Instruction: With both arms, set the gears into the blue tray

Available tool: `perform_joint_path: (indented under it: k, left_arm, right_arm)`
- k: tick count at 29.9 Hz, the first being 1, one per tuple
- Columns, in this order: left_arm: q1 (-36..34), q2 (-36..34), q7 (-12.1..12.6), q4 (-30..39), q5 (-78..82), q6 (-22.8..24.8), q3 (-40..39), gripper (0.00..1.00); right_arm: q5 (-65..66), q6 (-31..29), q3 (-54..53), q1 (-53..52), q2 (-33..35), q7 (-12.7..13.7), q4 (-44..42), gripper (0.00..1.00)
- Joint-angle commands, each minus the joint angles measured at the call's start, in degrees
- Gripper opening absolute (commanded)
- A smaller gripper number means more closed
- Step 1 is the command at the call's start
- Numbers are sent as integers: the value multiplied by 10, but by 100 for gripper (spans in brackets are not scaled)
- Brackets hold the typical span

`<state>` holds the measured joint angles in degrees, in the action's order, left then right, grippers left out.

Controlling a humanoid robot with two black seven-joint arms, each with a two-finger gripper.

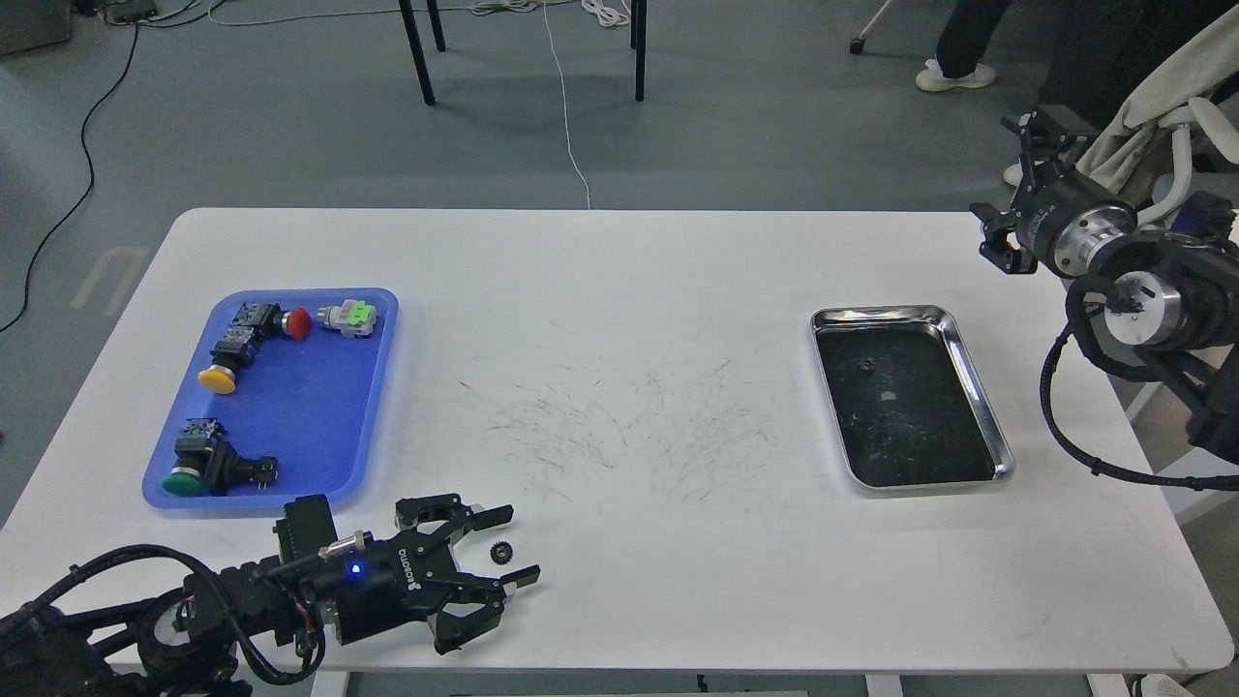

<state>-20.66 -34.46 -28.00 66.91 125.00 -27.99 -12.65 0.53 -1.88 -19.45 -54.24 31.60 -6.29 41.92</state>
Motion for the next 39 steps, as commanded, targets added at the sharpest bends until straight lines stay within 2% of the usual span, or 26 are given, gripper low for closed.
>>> perform_joint_path:
  k: [1,10,19,21,26,27,38,39]
  left_arm:
    - [7,1,0,-4,0,0,0,70]
    - [18,4,0,-13,0,0,-5,69]
    - [18,13,0,-27,0,0,-3,61]
    - [19,12,0,-27,0,0,-1,52]
    - [19,10,0,-29,0,0,0,42]
    - [19,8,0,-29,0,0,1,35]
    - [19,12,0,-32,0,0,-1,21]
    - [19,8,0,-32,0,0,0,17]
  right_arm:
    - [0,-1,-1,7,-8,-1,0,97]
    - [1,-4,-1,38,-9,-1,3,97]
    - [2,-6,-2,46,-8,-2,3,97]
    - [2,-6,-2,46,-9,-3,3,97]
    - [3,-5,-1,46,-9,-3,3,97]
    - [3,-5,-1,46,-10,-3,3,97]
    - [6,-5,0,46,-9,-3,4,97]
    - [7,-5,0,46,-9,-4,4,97]
